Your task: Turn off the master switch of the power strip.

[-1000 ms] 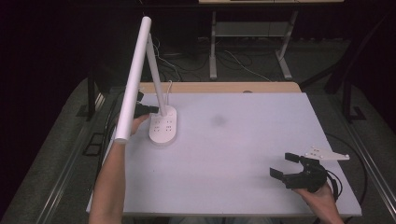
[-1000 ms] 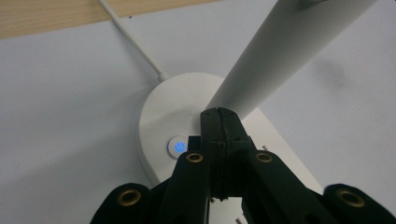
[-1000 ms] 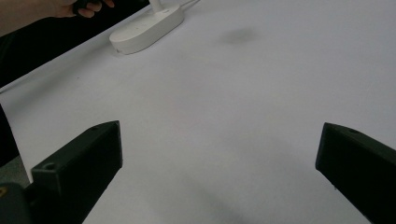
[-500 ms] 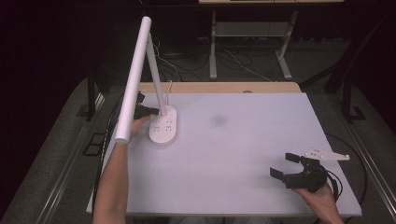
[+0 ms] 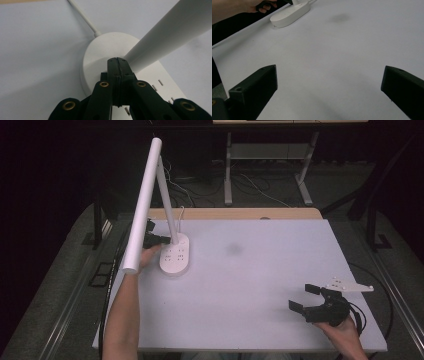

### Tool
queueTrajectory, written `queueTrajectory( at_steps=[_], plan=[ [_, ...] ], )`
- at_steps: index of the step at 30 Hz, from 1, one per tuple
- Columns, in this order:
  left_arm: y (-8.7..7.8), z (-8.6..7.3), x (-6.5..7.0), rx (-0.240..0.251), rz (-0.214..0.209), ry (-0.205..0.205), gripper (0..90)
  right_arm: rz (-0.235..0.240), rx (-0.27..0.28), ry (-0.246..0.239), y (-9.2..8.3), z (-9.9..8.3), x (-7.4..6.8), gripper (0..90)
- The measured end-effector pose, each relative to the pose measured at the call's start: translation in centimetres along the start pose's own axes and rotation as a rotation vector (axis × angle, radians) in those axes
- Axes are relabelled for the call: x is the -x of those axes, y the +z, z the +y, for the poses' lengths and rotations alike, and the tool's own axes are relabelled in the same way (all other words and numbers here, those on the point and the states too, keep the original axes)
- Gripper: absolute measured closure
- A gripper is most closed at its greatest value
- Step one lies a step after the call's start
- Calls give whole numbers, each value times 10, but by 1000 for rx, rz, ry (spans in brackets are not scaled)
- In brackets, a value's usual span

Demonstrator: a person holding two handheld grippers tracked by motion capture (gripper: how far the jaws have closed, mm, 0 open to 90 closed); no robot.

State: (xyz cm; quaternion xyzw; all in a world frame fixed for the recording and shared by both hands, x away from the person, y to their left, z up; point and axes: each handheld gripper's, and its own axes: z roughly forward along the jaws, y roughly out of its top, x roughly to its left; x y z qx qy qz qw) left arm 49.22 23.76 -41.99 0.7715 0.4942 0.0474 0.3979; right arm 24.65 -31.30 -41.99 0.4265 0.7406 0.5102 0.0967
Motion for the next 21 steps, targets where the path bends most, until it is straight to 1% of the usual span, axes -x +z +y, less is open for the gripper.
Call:
queueTrajectory(
  at_steps=[1, 3, 4, 9, 10, 12, 15, 18, 21],
  plan=[
    [-1, -2, -2, 10, 4, -6, 900, 0, 0, 0, 0, 0, 0, 1],
    [-2, -6, -5, 36, 10, -37, 900, 0, -1, 1, 0, 0, 0, 1],
    [-2, -7, -6, 44, 2, -50, 900, 0, -1, -1, 0, 0, 0, 1],
    [-2, -7, -4, 39, 14, -44, 900, 2, -7, -3, 1, 0, -1, 1],
    [-1, -7, -4, 38, 4, -47, 900, 2, -6, -5, 1, 0, -1, 1],
    [1, -7, -3, 43, -1, -55, 900, 3, -8, -2, 1, 0, -2, 1],
    [2, -7, -3, 48, 2, -74, 900, 2, -8, -8, 1, 0, -2, 1],
    [4, -7, -2, 60, 7, -110, 900, 1, -4, -13, 1, 0, -2, 1],
    [5, -6, -2, 63, 9, -135, 900, 1, 2, -11, -1, 0, -3, 1]
  ],
)
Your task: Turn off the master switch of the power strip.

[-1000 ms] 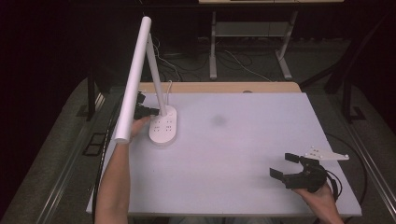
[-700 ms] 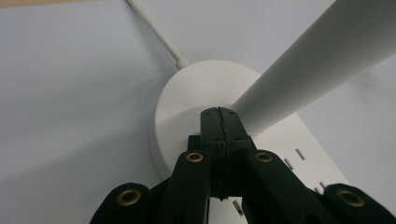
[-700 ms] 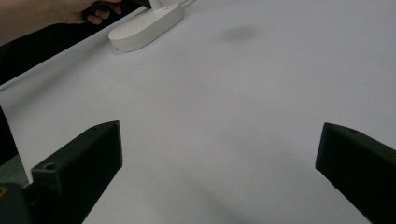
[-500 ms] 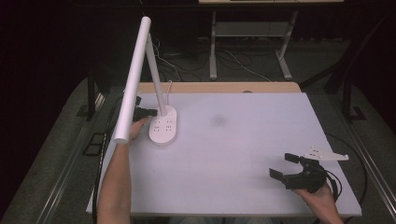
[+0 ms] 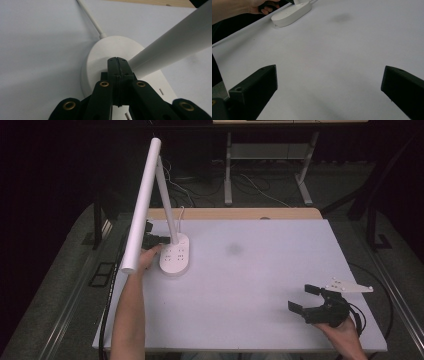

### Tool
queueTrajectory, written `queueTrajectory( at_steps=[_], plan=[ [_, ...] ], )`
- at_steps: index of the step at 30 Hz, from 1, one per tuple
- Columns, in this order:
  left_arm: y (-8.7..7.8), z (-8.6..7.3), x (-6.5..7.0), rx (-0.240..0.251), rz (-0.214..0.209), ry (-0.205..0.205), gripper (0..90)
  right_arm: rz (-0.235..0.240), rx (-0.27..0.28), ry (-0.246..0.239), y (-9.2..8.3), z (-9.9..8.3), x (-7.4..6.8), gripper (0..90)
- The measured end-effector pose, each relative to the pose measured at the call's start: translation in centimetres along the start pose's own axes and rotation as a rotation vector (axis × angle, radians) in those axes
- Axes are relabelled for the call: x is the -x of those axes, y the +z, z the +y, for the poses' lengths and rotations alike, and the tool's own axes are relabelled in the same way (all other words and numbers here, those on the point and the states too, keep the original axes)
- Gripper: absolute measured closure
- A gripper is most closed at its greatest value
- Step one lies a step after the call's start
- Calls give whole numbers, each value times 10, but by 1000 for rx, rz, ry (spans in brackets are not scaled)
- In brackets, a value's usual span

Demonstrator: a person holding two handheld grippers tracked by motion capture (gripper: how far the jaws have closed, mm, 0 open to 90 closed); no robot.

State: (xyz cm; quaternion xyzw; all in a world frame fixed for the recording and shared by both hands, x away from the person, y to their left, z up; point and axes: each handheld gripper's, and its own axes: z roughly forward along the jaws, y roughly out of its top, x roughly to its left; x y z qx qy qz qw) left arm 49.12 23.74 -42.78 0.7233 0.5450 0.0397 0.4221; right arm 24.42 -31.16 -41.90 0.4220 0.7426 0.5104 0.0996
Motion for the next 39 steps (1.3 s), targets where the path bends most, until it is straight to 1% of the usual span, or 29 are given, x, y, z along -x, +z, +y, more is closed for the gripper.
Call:
queueTrajectory(
  at_steps=[3, 5, 6, 7, 9, 11, 15, 16, 17, 18, 20, 22, 23, 26, 30, 34, 35, 39],
  plan=[
    [1, 0, 0, -5, 6, -4, 900, -4, 3, 2, -2, 0, 0, 1],
    [0, -1, 0, 2, 8, -10, 900, -5, 6, 0, -4, -1, 0, 1],
    [0, -1, 0, 1, 9, -3, 900, -7, 7, 1, -5, -1, 0, 1],
    [0, -1, 0, 1, 7, 4, 900, -8, 8, 1, -5, -1, 1, 1],
    [0, -2, -1, 8, -2, -10, 900, -11, 9, 3, -6, -2, 1, 1],
    [0, -2, -2, 10, -9, -12, 900, -16, 7, 7, -7, -2, 1, 1],
    [-1, -2, -1, 1, -9, -5, 900, -17, 4, 5, -6, -2, 0, 1],
    [-1, -2, 0, -3, -10, 7, 900, -16, 4, 4, -6, -2, 0, 1],
    [-1, -2, 1, -1, 1, 20, 900, -16, 4, 5, -6, -2, 0, 1],
    [-3, -1, 2, 13, -2, 24, 900, -16, 5, 4, -6, -2, 0, 1],
    [-3, -1, 6, 14, 33, 58, 900, -15, 8, 4, -6, -2, 1, 1],
    [-3, -1, 8, 14, 47, 83, 900, -17, 6, 7, -7, -2, 1, 1],
    [-3, -2, 9, 10, 46, 97, 900, -16, 6, 9, -7, -2, 2, 1],
    [-3, -4, 10, 26, 42, 94, 900, -18, 8, 13, -6, -1, 2, 1],
    [-5, -4, 11, 31, 46, 98, 900, -19, 9, 6, -5, -1, 2, 1],
    [-11, -2, 12, 49, 56, 106, 900, -18, 7, 5, -5, -1, 3, 1],
    [-14, -2, 12, 55, 60, 102, 900, -18, 7, 4, -5, -1, 3, 1],
    [-22, 0, 13, 59, 69, 119, 900, -17, 8, 7, -5, -1, 3, 1]
  ],
)
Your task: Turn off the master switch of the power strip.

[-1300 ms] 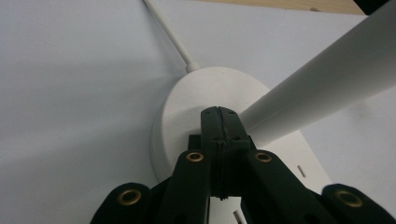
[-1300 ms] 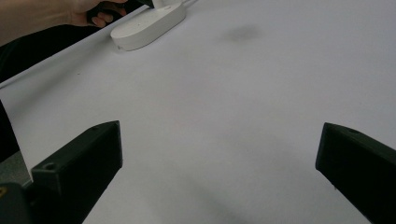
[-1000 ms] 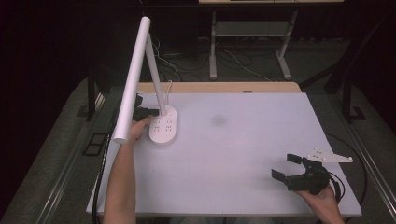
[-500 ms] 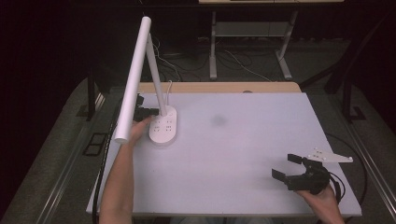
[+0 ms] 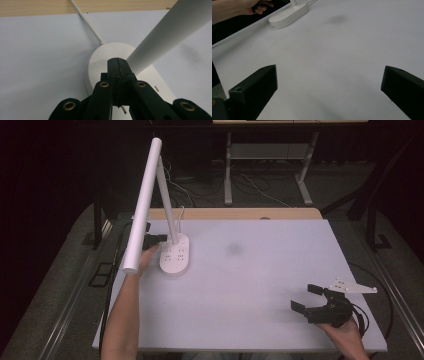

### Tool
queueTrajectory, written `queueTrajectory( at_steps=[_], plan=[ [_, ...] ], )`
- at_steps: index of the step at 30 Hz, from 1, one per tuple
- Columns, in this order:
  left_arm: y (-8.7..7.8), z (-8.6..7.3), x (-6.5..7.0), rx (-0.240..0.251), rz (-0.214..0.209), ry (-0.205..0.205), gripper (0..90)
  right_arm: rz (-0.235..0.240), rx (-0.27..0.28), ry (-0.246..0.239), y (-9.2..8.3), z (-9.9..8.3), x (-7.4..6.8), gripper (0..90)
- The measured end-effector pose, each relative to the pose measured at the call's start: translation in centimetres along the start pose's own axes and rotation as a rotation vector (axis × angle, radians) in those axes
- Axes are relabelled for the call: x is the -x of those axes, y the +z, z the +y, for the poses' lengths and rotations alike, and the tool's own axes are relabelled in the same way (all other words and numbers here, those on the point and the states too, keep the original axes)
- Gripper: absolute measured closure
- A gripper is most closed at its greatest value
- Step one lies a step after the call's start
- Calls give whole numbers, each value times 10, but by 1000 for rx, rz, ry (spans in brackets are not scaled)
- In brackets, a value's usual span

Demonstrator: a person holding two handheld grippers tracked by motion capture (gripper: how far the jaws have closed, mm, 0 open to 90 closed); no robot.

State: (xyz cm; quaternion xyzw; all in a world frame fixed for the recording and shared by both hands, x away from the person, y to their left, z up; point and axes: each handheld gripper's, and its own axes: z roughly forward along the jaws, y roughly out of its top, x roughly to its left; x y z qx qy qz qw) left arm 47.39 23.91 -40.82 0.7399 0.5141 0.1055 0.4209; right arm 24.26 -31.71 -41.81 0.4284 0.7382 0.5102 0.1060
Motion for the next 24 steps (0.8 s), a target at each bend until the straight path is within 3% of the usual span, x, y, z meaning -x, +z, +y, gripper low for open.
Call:
queueTrajectory(
  at_steps=[1, 10, 16, 19, 24],
  plan=[
    [-3, 0, 1, 0, 1, -14, 900, 0, 0, -1, 0, 0, 0, 1],
    [-24, 0, 6, 29, -9, 4, 900, 5, -1, -3, 2, 1, 0, 1],
    [-37, -8, 11, 53, -19, 18, 900, 8, -1, -3, 2, 0, -1, 1],
    [-45, -13, 13, 74, -30, 4, 897, 9, -3, -4, 2, 0, -1, 1],
    [-58, -19, 16, 95, -81, -12, 730, 13, -2, -3, 3, 0, -2, 1]
  ],
)
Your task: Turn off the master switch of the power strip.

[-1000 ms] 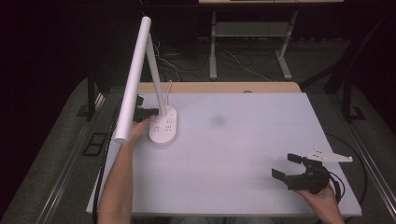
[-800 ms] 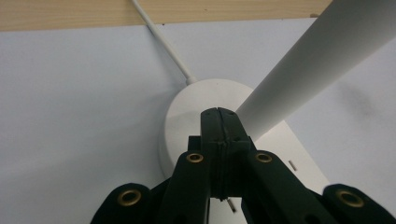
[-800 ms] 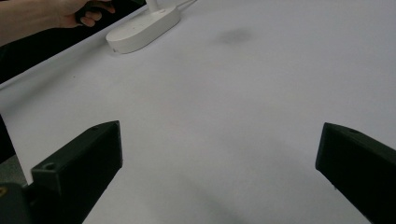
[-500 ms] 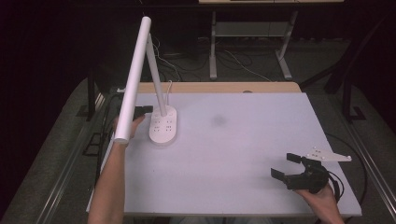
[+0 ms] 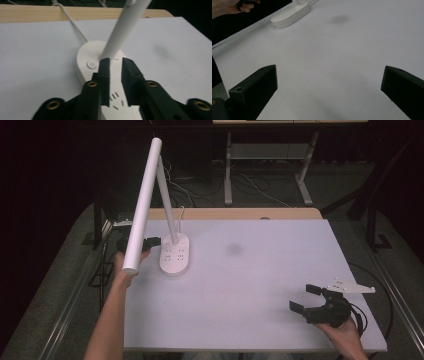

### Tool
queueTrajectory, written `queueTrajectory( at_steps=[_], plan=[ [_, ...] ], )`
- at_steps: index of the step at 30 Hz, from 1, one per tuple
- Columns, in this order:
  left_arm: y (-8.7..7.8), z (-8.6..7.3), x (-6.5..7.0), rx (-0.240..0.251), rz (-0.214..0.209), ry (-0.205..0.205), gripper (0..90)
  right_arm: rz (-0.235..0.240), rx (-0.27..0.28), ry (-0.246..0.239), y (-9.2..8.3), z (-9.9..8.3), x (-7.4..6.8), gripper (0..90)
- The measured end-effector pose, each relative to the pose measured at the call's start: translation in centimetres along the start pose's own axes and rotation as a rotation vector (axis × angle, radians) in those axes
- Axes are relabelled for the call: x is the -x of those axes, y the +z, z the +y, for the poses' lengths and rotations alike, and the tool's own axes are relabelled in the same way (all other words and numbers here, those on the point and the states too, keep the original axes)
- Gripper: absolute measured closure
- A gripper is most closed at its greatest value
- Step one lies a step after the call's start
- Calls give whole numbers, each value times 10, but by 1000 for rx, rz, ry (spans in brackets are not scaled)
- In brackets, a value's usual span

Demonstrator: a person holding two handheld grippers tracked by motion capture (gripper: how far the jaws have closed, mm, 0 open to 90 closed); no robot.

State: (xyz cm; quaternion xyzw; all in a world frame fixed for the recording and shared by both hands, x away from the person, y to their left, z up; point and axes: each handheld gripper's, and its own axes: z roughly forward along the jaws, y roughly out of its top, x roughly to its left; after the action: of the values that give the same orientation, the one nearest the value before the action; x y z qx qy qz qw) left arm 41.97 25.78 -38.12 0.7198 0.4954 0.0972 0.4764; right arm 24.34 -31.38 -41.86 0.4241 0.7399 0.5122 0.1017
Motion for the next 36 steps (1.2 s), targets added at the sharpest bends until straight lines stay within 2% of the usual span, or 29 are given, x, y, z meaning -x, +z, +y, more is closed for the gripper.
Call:
queueTrajectory(
  at_steps=[2, 5, 9, 13, 17, 19, 28, 36],
  plan=[
    [-6, -2, 1, 12, -22, 10, 648, 3, -3, -1, 1, 0, 0, 1],
    [-15, -5, 6, 6, -19, 25, 532, 5, -5, -2, 2, 0, -1, 1],
    [-26, -9, 14, 34, -15, 30, 321, 7, -3, -1, 2, 0, -1, 1],
    [-35, -14, 22, 53, -16, 38, 147, 9, -2, -2, 2, 0, -2, 1],
    [-44, -19, 29, 75, -25, 37, 58, 11, 1, 0, 1, 1, -2, 1],
    [-47, -21, 34, 63, -26, 47, 0, 11, 1, 0, 2, 1, -2, 1],
    [-61, -39, 53, 73, -49, 94, 0, 14, -1, -2, 4, 2, -3, 1],
    [-68, -63, 75, 77, -107, 148, 0, 15, -1, -3, 4, 2, -3, 1]
  ],
)
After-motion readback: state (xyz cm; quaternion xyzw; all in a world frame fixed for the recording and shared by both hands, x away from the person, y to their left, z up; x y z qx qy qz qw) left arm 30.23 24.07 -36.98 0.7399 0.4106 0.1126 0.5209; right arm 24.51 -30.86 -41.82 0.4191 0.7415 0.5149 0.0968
